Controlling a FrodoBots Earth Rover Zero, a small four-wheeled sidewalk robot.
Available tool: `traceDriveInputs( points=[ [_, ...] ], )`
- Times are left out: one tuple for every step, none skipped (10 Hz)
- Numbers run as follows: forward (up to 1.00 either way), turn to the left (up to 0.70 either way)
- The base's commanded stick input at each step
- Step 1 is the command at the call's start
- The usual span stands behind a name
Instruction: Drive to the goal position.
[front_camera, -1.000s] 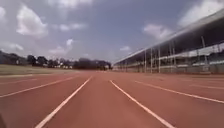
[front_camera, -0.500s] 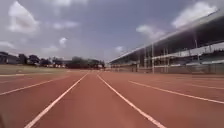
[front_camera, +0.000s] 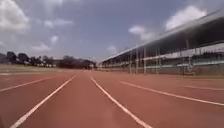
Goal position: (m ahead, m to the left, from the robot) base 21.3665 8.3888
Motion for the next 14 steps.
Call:
traceDriveInputs(
  points=[
    [0.70, 0.00],
    [0.70, 0.00],
    [0.70, 0.00],
    [0.70, 0.00],
    [0.70, 0.00],
    [0.70, 0.00],
    [0.70, 0.00],
    [0.70, 0.00],
    [0.70, 0.00],
    [0.70, 0.00],
    [0.70, 0.00],
    [0.70, 0.00],
    [0.70, 0.00],
    [0.70, 0.00]
  ],
)
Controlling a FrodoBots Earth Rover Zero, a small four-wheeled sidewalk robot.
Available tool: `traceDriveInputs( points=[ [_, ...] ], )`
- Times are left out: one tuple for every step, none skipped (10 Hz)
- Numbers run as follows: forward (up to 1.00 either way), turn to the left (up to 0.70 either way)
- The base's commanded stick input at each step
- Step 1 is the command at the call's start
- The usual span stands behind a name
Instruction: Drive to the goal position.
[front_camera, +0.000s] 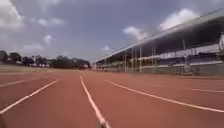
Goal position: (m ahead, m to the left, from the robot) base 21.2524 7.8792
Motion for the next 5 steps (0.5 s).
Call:
traceDriveInputs(
  points=[
    [0.70, 0.00],
    [0.70, 0.00],
    [0.70, 0.00],
    [0.70, 0.00],
    [0.70, 0.00]
  ],
)
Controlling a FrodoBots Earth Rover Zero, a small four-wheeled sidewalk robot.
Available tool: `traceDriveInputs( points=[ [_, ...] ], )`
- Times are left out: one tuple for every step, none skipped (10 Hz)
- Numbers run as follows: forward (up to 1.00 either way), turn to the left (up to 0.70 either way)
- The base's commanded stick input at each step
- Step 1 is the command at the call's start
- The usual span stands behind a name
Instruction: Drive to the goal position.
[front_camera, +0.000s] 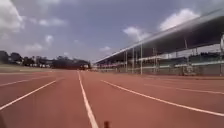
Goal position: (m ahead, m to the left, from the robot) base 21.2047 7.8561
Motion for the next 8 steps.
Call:
traceDriveInputs(
  points=[
    [0.70, 0.00],
    [0.70, 0.00],
    [0.70, 0.00],
    [0.70, 0.00],
    [0.70, 0.00],
    [0.70, 0.00],
    [0.70, 0.00],
    [0.70, 0.00]
  ],
)
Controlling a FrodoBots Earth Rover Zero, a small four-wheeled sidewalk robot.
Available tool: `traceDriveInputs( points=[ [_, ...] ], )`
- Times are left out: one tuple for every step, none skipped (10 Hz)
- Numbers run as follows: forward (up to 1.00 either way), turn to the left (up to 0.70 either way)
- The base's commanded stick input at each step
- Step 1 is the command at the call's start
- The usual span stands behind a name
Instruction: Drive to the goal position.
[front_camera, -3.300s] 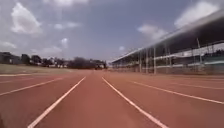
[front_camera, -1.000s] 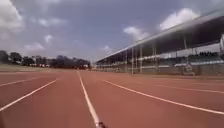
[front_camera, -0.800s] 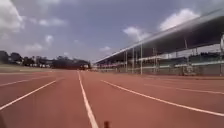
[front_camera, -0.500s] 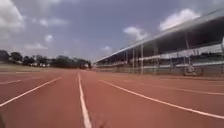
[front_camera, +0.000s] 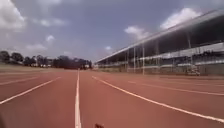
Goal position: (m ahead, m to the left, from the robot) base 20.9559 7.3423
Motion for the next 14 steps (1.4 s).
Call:
traceDriveInputs(
  points=[
    [0.70, 0.00],
    [0.70, 0.00],
    [0.70, 0.00],
    [0.70, 0.00],
    [0.70, 0.00],
    [0.70, 0.00],
    [0.70, 0.00],
    [0.70, 0.00],
    [0.70, 0.00],
    [0.70, 0.00],
    [0.70, 0.00],
    [0.70, 0.00],
    [0.70, 0.00],
    [0.70, 0.00]
  ],
)
